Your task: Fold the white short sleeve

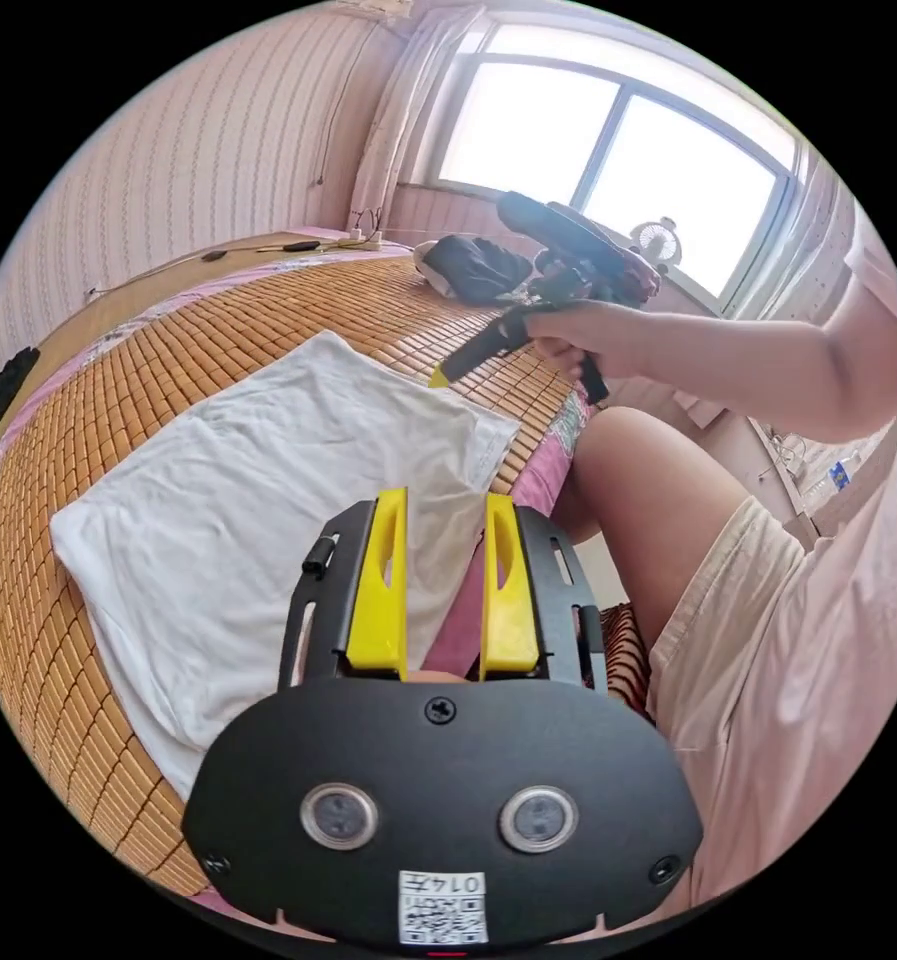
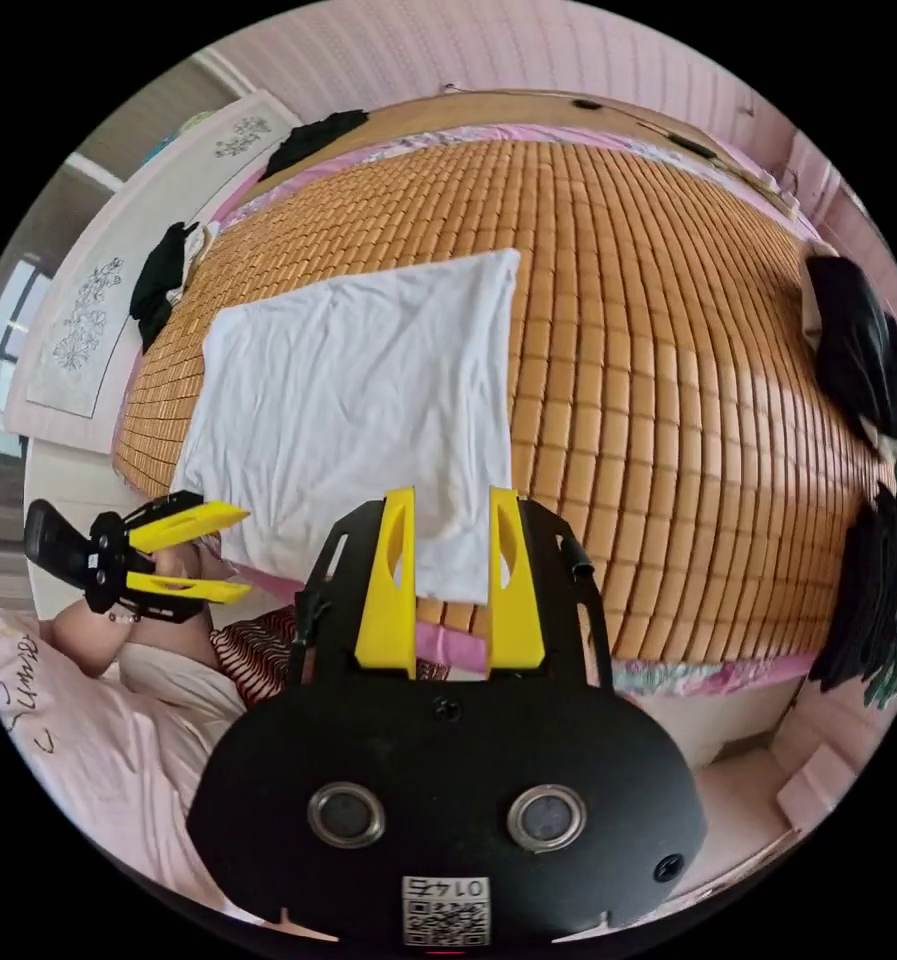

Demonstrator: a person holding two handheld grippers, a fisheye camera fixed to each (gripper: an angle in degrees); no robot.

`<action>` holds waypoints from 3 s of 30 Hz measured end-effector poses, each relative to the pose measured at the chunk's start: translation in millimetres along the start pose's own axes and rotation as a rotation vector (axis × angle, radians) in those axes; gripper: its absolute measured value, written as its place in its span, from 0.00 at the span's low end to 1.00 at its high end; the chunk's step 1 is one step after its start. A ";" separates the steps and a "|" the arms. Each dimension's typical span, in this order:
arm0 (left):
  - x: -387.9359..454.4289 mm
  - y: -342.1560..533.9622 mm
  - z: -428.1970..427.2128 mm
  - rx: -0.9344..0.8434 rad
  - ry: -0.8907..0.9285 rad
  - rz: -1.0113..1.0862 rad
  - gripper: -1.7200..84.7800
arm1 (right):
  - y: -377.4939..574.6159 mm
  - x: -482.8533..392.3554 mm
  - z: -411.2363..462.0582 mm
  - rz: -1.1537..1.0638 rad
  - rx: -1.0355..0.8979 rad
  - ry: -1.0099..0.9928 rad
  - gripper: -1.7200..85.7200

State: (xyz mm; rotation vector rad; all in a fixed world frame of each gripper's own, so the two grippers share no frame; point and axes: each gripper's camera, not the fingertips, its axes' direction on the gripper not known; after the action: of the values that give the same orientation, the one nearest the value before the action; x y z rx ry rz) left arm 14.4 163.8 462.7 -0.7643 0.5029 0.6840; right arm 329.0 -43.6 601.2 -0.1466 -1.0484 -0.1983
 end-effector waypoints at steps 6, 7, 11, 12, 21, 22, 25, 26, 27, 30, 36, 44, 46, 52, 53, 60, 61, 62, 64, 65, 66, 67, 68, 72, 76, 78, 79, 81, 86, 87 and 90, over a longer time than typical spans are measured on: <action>25.0 -36.4 39.7 -0.005 -0.034 0.115 0.20 | 22.4 57.2 -45.0 0.148 -0.046 -0.102 0.09; 27.3 -43.0 48.5 -0.033 -0.027 0.121 0.20 | 23.1 64.6 -56.9 0.137 -0.047 -0.146 0.06; 32.7 -57.7 69.6 -0.043 -0.057 0.130 0.21 | 28.6 91.3 -118.5 0.111 0.012 -0.279 0.03; 34.5 -63.1 76.9 -0.053 -0.045 0.135 0.22 | 29.3 96.0 -129.2 0.108 0.027 -0.313 0.03; 21.9 -89.4 103.2 -0.101 -0.093 0.013 0.06 | 34.0 182.2 -241.9 0.171 0.294 -0.745 0.05; 19.3 -89.9 100.1 -0.091 -0.076 0.006 0.04 | 36.8 195.2 -252.7 0.198 0.342 -0.702 0.07; 17.5 -87.0 85.8 -0.041 -0.056 0.006 0.02 | 32.7 226.0 -249.2 0.271 0.323 -0.644 0.14; 17.9 -86.4 83.1 -0.037 -0.053 0.010 0.02 | 27.7 235.6 -242.2 0.301 0.293 -0.704 0.15; 19.3 -84.9 77.4 -0.026 -0.044 0.018 0.02 | 26.0 239.1 -240.4 0.316 0.295 -0.731 0.15; 25.3 -79.3 65.5 -0.011 -0.017 0.052 0.02 | 16.1 252.3 -242.7 0.375 0.343 -0.815 0.16; 40.7 -64.7 52.6 -0.012 0.068 0.097 0.01 | -3.1 276.9 -255.2 0.446 0.427 -0.958 0.14; 62.7 -60.8 43.9 0.013 0.170 0.136 0.02 | 37.0 302.4 -309.4 0.426 0.504 -0.966 0.05; 68.7 -66.5 41.7 0.055 0.232 0.134 0.01 | 58.1 307.0 -332.6 0.424 0.561 -0.943 0.05; 67.5 -72.3 26.0 0.160 0.321 0.095 0.01 | 84.7 274.0 -410.0 0.311 0.615 -0.734 0.04; 63.7 -70.5 22.7 0.171 0.319 0.084 0.01 | 77.0 254.9 -415.4 0.272 0.589 -0.688 0.04; -14.6 -23.9 -19.6 0.201 0.181 -0.179 0.02 | -5.0 111.6 -361.7 0.104 0.437 -0.557 0.04; -28.1 -15.3 -23.2 0.187 0.153 -0.222 0.02 | -21.0 84.4 -341.9 0.088 0.408 -0.552 0.04; -34.9 -10.9 -24.7 0.179 0.138 -0.246 0.02 | -35.2 58.5 -321.8 0.080 0.381 -0.533 0.04; -57.9 5.1 -28.3 0.161 0.070 -0.319 0.02 | -54.1 22.4 -290.8 0.083 0.326 -0.456 0.05; -62.6 8.1 -28.2 0.151 0.053 -0.334 0.02 | -64.2 0.4 -271.8 0.080 0.296 -0.416 0.05; -71.9 13.4 -27.5 0.133 0.030 -0.367 0.02 | -68.6 -10.4 -263.1 0.073 0.282 -0.391 0.05; -80.1 17.9 -26.3 0.122 0.025 -0.395 0.02 | -75.4 -30.6 -247.8 0.063 0.263 -0.331 0.05; -83.8 19.9 -25.7 0.118 0.022 -0.410 0.02 | -79.8 -48.7 -234.0 0.052 0.253 -0.277 0.05; -101.7 29.9 -23.5 0.093 0.019 -0.488 0.02 | -85.4 -89.2 -202.8 0.013 0.222 -0.231 0.06; -110.9 39.3 -21.6 0.056 0.021 -0.534 0.02 | -83.8 -118.7 -175.3 -0.031 0.201 -0.231 0.07; -116.5 45.0 -20.8 0.034 0.013 -0.573 0.02 | -82.0 -129.6 -165.6 -0.052 0.197 -0.211 0.08; -120.9 49.2 -21.1 0.026 0.019 -0.601 0.02 | -80.1 -136.0 -160.9 -0.065 0.202 -0.207 0.08; -126.9 55.1 -22.1 0.010 0.029 -0.638 0.01 | -76.1 -144.5 -158.2 -0.092 0.224 -0.215 0.08; -133.0 61.2 -23.9 -0.053 0.001 -0.667 0.01 | -59.4 -162.5 -156.1 -0.239 0.351 -0.191 0.09; -132.7 59.4 -24.2 -0.072 -0.006 -0.661 0.01 | -59.2 -163.5 -152.6 -0.257 0.349 -0.178 0.09; -131.5 56.6 -28.7 -0.101 -0.038 -0.657 0.02 | -62.6 -171.1 -125.5 -0.355 0.268 -0.093 0.13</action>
State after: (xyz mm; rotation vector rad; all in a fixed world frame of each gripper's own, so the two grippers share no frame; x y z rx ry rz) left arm -120.0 123.0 502.5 -0.9451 0.1591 0.1102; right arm 337.7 -115.5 392.2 0.2774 -1.1786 -0.3709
